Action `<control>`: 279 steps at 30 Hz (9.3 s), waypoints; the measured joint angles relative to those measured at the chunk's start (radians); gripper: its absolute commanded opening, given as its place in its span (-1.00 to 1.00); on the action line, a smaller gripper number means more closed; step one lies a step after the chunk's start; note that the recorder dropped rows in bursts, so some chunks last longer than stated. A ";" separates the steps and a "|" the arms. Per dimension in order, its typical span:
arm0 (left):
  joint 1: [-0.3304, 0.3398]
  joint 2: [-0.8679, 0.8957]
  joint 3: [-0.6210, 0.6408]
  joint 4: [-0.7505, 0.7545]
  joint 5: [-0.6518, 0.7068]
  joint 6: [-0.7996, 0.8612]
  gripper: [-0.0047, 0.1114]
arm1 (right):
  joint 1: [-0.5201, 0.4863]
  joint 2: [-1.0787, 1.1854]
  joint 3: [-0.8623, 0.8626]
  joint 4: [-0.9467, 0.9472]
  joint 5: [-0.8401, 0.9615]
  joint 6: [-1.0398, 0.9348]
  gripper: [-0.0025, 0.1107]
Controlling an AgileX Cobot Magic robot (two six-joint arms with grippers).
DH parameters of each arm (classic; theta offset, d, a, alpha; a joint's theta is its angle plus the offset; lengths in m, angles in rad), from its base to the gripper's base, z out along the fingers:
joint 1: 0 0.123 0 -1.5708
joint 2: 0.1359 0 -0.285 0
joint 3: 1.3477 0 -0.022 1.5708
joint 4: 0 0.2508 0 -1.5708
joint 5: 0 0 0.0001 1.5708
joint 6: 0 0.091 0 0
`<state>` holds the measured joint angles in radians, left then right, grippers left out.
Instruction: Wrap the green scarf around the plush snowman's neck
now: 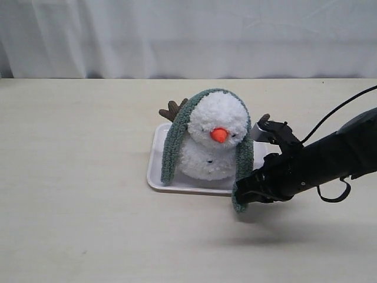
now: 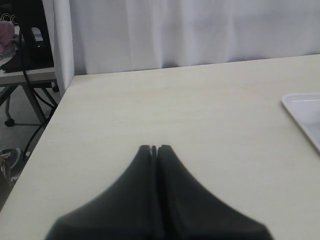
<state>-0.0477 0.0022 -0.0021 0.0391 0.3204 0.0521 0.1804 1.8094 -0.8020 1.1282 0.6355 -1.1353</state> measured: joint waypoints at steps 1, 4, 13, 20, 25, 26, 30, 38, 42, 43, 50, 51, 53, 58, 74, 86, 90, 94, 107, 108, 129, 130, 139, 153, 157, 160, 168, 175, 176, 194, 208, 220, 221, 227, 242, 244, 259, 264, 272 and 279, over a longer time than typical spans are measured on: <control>0.000 0.000 0.000 0.000 0.000 0.000 -0.92 | 0.000 0.000 0.000 0.007 0.000 -0.007 -0.75; 0.000 0.000 0.000 0.000 0.000 0.000 -0.92 | 0.000 0.000 0.000 0.020 0.000 -0.025 -0.40; 0.000 0.000 0.000 0.000 0.000 0.000 -0.92 | 0.000 -0.029 0.000 -0.014 0.003 0.038 0.09; 0.000 0.000 0.000 0.000 0.000 0.000 -0.92 | 0.000 -0.167 -0.036 -0.245 0.037 0.253 0.09; 0.000 0.000 0.000 0.000 0.000 0.000 -0.92 | 0.000 -0.319 -0.103 -0.561 0.111 0.571 0.09; 0.000 0.000 0.000 0.000 0.000 0.000 -0.92 | 0.000 -0.349 -0.115 -0.592 0.173 0.611 0.09; 0.000 0.000 0.000 0.000 0.000 0.002 -0.92 | 0.000 -0.391 -0.117 -0.535 0.348 0.612 0.09; 0.000 0.000 0.000 0.000 0.000 0.002 -0.92 | 0.258 -0.441 -0.120 -0.360 0.187 0.505 0.09; 0.000 0.000 0.000 0.001 0.000 0.002 -0.92 | 0.450 -0.420 -0.121 -0.453 -0.065 0.545 0.09; 0.000 0.000 0.000 0.001 0.000 0.002 -0.92 | 0.491 -0.404 -0.121 -0.495 -0.129 0.573 0.09; 0.000 0.000 0.000 0.001 0.000 0.002 -0.92 | 0.574 -0.244 -0.156 -0.768 -0.369 0.923 0.09; 0.000 0.000 0.000 0.001 0.000 0.002 -0.92 | 0.573 -0.217 -0.170 -0.789 -0.375 0.953 0.09; 0.000 0.000 0.000 0.001 0.000 0.002 -0.92 | 0.592 -0.165 -0.204 -0.821 -0.374 0.958 0.09; 0.000 0.000 0.000 0.001 0.000 0.002 -0.92 | 0.666 -0.066 -0.308 -1.011 -0.361 1.013 0.08; 0.000 0.000 0.000 0.002 0.000 0.002 -0.92 | 0.757 0.016 -0.623 -1.946 0.320 1.846 -0.12; 0.000 0.000 0.000 0.002 0.000 0.002 -0.92 | 0.719 0.086 -0.644 -1.566 0.186 1.832 0.17; 0.000 0.000 0.000 0.002 0.000 0.002 -0.92 | 0.717 0.109 -0.644 -1.588 0.152 1.907 0.17; 0.000 0.000 0.000 0.002 0.000 0.002 -0.92 | 0.715 0.135 -0.644 -1.650 0.153 1.989 0.17; 0.000 0.000 0.000 0.002 0.000 0.002 -0.92 | 0.647 0.185 -0.644 -1.711 0.051 2.094 0.17; 0.000 0.000 0.000 0.002 0.000 0.002 -0.92 | 0.643 0.190 -0.644 -1.722 0.051 2.102 0.17; 0.000 0.000 0.000 0.002 0.000 0.002 -0.92 | 0.625 0.307 -0.648 -1.808 -0.069 2.178 -0.01; 0.000 0.000 0.000 0.002 0.000 0.002 -0.92 | 0.625 0.309 -0.648 -1.808 -0.069 2.180 -0.07; 0.000 0.000 0.000 0.002 0.000 0.002 -0.92 | 0.625 0.309 -0.648 -1.810 -0.065 2.169 -0.88; 0.000 0.000 0.000 0.002 0.000 0.002 -0.92 | 0.625 0.192 -0.648 -1.636 0.160 1.843 -0.88; 0.000 0.000 0.000 0.002 0.000 0.002 -0.92 | 0.625 0.170 -0.648 -1.606 0.247 1.777 -0.88; 0.000 0.000 0.000 0.002 0.000 0.002 -0.92 | 0.625 0.170 -0.648 -1.595 0.304 1.746 -0.88; 0.000 0.000 0.000 0.002 0.000 0.002 -0.92 | 0.625 0.192 -0.648 -1.591 0.407 1.681 -0.88; 0.000 0.000 0.000 0.002 0.000 0.002 -0.92 | 0.625 0.192 -0.644 -1.591 0.446 1.597 -0.88; 0.000 0.000 0.000 0.002 0.000 0.002 -0.92 | 0.625 0.192 -0.634 -1.591 0.446 1.583 -0.88; 0.000 0.000 0.000 0.002 0.000 0.002 -0.92 | 0.625 0.089 -0.549 -1.509 0.430 1.424 -0.88; 0.000 0.000 0.000 0.002 0.000 0.002 -0.92 | 0.406 -0.001 -0.873 -1.367 0.307 1.455 -0.88; 0.000 0.000 0.000 0.002 0.000 0.002 -0.92 | 0.380 0.232 -1.036 -1.285 0.358 1.372 -0.88; 0.000 0.000 0.000 0.002 0.000 0.002 -0.92 | 0.380 0.240 -1.043 -1.288 0.358 1.371 -0.88; 0.000 0.000 0.000 0.002 0.000 0.002 -0.92 | 0.380 0.269 -1.058 -1.301 0.352 1.367 -0.88; 0.000 0.000 0.000 0.002 0.000 0.002 -0.92 | 0.380 0.325 -1.062 -1.294 0.392 1.335 -0.88; 0.000 0.000 0.000 0.002 0.000 0.002 -0.92 | 0.380 0.327 -1.062 -1.293 0.396 1.333 -0.88; 0.000 0.000 0.000 0.002 0.000 0.002 -0.92 | 0.380 0.205 -1.066 -1.295 0.393 1.240 -0.88; 0.000 0.000 0.000 0.002 0.000 0.002 -0.92 | 0.373 0.167 -1.066 -1.371 0.409 1.291 -0.88; 0.000 0.000 0.000 0.002 0.000 0.002 -0.92 | 0.296 0.218 -1.066 -1.324 0.438 1.350 -0.88; 0.000 0.000 0.000 0.002 0.000 0.002 -0.92 | 0.291 0.273 -1.066 -1.262 0.397 1.309 -0.88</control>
<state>-0.0477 0.0022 -0.0021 0.0415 0.3204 0.0536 0.4712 2.0821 -1.8683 -0.1339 1.0320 0.1738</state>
